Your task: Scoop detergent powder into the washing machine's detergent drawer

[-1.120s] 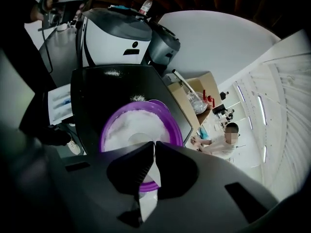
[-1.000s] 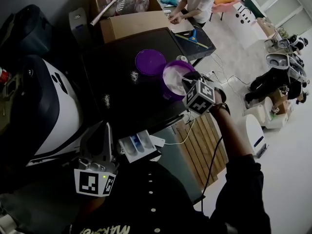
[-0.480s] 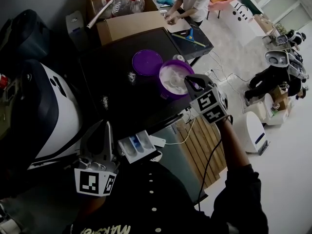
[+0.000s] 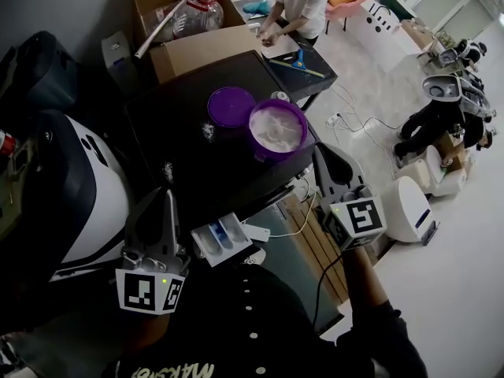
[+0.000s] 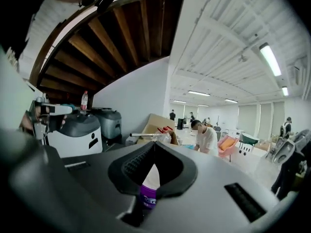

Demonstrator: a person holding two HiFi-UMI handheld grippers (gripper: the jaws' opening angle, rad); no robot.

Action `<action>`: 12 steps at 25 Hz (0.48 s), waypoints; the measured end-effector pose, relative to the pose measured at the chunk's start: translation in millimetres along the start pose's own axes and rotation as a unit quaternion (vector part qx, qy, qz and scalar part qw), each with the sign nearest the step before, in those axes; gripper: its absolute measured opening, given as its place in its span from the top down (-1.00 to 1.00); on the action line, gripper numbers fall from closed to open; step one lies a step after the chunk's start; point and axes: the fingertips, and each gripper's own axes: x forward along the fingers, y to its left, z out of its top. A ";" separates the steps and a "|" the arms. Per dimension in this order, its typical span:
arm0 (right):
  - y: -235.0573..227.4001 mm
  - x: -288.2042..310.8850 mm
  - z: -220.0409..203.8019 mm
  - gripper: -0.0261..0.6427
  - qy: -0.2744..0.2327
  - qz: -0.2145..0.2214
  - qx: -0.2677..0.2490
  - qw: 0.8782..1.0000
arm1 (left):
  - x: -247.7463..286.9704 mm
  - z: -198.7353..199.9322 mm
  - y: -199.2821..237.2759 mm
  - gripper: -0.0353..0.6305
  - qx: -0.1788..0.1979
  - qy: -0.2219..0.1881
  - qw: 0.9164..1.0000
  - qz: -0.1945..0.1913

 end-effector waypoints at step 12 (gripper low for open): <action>9.1 -82.5 33.8 0.83 -0.146 -0.105 0.045 0.983 | -8.9 35.3 12.9 0.88 0.025 -0.035 0.999 0.011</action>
